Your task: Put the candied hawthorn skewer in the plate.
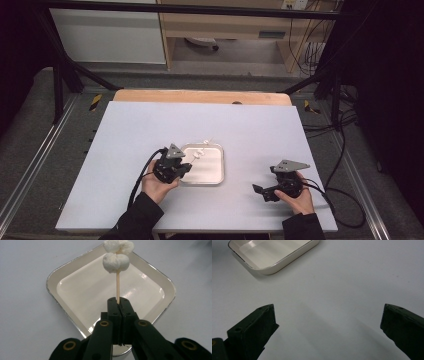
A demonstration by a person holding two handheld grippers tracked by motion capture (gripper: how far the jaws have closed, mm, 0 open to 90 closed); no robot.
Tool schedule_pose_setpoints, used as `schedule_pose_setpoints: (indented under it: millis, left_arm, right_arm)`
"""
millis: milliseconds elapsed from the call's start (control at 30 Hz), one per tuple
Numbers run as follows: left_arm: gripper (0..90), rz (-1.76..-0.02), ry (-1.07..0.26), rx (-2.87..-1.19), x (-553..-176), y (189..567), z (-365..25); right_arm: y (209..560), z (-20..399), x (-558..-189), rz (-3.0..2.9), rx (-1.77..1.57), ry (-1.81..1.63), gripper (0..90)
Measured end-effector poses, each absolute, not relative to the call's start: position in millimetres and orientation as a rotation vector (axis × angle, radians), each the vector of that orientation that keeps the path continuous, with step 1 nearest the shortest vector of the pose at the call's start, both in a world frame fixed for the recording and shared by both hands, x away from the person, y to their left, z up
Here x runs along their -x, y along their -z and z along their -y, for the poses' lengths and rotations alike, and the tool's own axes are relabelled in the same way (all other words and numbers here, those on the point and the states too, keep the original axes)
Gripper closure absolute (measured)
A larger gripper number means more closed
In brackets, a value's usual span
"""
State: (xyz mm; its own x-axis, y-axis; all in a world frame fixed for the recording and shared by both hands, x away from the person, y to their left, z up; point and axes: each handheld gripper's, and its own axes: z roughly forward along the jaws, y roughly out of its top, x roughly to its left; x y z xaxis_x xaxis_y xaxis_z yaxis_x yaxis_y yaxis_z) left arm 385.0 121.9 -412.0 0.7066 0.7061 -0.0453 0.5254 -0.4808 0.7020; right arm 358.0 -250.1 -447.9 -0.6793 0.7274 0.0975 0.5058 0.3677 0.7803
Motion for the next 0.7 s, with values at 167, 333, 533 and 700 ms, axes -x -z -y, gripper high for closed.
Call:
schedule_pose_setpoints:
  millis: [167,333,533,700]
  left_arm:
    - [88.3,-0.959,-0.329,-2.245,-389,419,-115]
    - [88.3,-0.974,-0.322,-2.286,-389,426,-112]
    - [88.2,-0.989,-0.326,-2.312,-388,433,-113]
    - [87.9,-0.996,-0.325,-2.320,-388,435,-113]
  right_arm:
    - [448,252,-358,-2.373,-1.097,-1.203,0.7]
    - [448,252,-358,-2.370,-1.095,-1.204,0.7]
    - [449,252,-358,-2.376,-1.104,-1.201,0.7]
    - [449,252,-358,-2.375,-1.102,-1.205,0.7]
